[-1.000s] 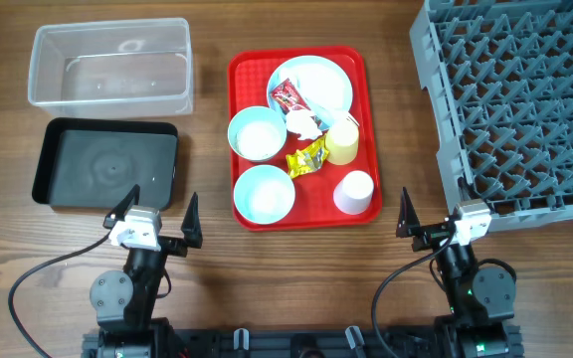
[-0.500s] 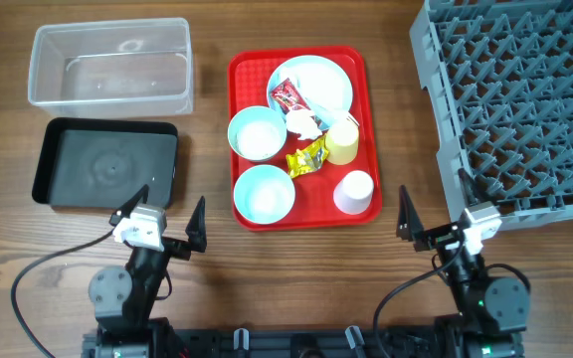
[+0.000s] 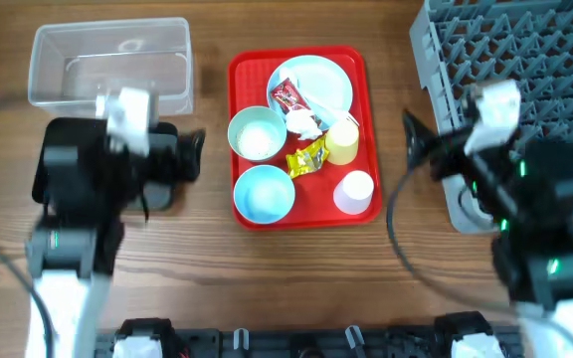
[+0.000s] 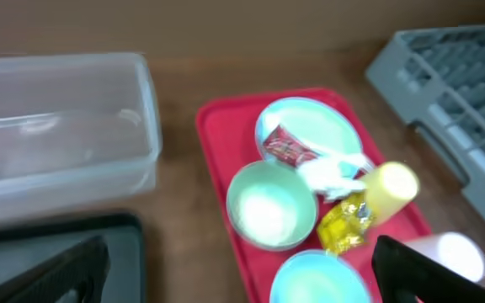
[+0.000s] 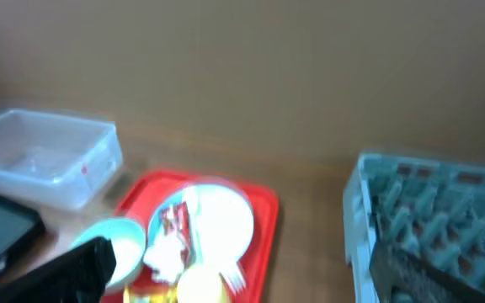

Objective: Sort waste into correct bins and load items into the dishwasher rack
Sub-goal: 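Reach the left gripper to the tissues on the blue plate and grasp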

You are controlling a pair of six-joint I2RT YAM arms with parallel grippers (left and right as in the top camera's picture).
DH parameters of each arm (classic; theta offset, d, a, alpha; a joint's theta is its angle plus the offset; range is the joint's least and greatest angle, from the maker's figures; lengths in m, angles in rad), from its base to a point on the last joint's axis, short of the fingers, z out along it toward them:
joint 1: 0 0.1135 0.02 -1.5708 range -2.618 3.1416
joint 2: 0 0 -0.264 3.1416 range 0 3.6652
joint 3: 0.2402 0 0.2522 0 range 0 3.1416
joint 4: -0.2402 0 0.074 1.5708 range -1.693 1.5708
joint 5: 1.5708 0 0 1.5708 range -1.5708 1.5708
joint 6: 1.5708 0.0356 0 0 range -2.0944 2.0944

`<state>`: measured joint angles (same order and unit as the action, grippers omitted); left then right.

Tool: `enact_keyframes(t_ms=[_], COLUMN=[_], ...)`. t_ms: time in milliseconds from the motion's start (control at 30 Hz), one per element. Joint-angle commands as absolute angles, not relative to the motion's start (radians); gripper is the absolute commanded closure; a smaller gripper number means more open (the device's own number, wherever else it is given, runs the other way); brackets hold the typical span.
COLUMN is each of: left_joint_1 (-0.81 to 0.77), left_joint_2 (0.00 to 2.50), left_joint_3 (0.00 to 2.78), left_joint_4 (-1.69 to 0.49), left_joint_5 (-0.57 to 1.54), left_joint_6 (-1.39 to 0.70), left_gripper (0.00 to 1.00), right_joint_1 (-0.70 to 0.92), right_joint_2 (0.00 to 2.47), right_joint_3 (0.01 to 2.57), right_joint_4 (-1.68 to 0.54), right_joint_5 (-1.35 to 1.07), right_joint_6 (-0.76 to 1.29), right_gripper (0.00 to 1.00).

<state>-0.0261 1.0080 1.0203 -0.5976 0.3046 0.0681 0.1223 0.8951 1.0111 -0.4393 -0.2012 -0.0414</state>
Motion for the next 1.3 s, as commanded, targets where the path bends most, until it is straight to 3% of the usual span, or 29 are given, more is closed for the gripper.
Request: enact_keyframes(t_ms=[0,167,467,600,733,833,1033,1267], left_joint_1=[-0.140,-0.302,-0.429,-0.469,-0.480,-0.480,-0.480,-0.480], left_joint_2=[1.267,1.684,1.969,2.049,2.123,2.172,2.217,2.249], left_joint_3=[1.325,1.747,1.801,1.801,1.801,1.800,1.799,1.799], left_joint_4=[-0.755,-1.018,-0.685,-0.691,-0.721,-0.722,-0.737,-0.760], left_joint_5=[0.228,0.223,0.245,0.134,0.069,0.069,0.076,0.145], left_joint_6=[0.107,0.206,0.202,0.203,0.202,0.202,0.202,0.202], left_gripper=[0.00,0.00,0.00,0.00,0.00,0.09,0.37,0.48], right_joint_1=[0.117,0.117,0.117,0.117,0.117,0.117,0.117,0.117], right_joint_2=[1.093,1.304,1.417,1.417,1.417,1.417,1.417,1.417], right_joint_3=[1.234,1.341,1.340,1.340,1.340,1.340,1.340,1.340], right_joint_4=[-0.636,-0.800,-0.907,-0.942,-0.951,-0.963,-0.970,-0.970], right_joint_5=[-0.200,-0.130,-0.022,-0.019,-0.012,-0.010,-0.010,-0.010], right_joint_6=[-0.079,-0.078,-0.027,-0.026,-0.025,-0.023,-0.023,-0.023], right_gripper=[0.00,0.00,0.00,0.16,0.24,0.27,0.32,0.32])
